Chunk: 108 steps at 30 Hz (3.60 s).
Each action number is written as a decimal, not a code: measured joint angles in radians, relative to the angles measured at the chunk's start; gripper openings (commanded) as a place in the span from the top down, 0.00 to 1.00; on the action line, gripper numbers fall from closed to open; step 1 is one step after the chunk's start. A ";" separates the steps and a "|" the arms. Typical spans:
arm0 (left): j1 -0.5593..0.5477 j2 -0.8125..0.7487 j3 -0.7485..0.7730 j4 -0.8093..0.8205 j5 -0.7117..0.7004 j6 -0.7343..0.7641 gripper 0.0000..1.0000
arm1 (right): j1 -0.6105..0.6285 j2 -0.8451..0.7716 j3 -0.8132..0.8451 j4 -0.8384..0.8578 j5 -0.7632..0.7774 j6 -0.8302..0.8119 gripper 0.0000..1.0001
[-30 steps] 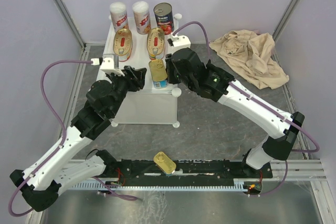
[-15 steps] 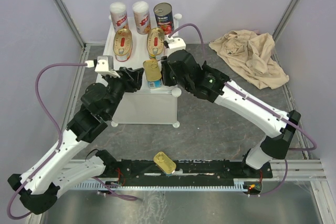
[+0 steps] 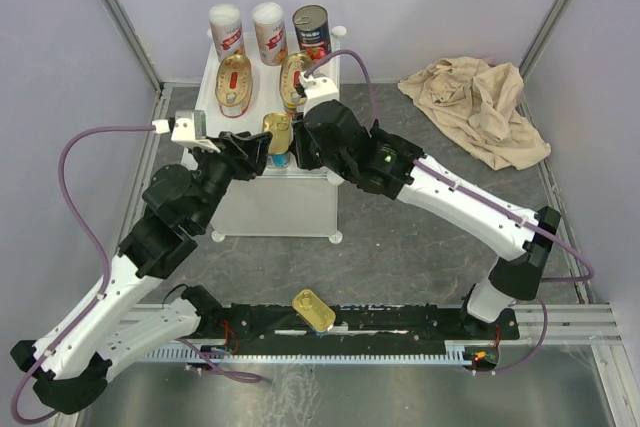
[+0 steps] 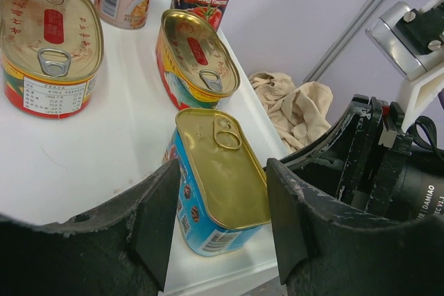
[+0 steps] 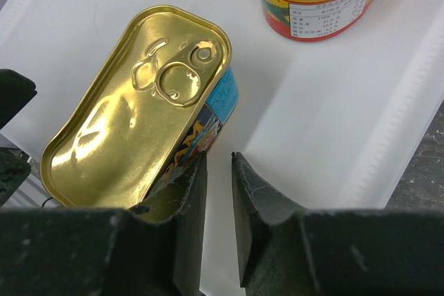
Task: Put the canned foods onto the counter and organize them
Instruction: Adjust the canned food at the counter.
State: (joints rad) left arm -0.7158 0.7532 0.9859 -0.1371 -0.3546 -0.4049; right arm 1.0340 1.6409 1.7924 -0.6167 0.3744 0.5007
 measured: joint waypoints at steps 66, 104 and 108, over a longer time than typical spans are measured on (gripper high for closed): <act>0.000 -0.108 -0.062 -0.048 -0.209 0.011 0.34 | 0.005 0.193 0.203 0.026 -0.032 0.010 0.71; 0.000 -0.065 -0.064 -0.040 -0.191 0.023 0.32 | -0.053 0.229 0.238 0.031 -0.049 0.022 0.70; 0.000 -0.076 -0.064 -0.040 -0.192 0.023 0.33 | -0.050 0.244 0.250 0.037 -0.057 0.027 0.70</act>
State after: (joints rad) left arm -0.7158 0.6769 0.9222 -0.1776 -0.5461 -0.3817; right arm 0.9836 1.8847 2.0426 -0.5793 0.3176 0.5278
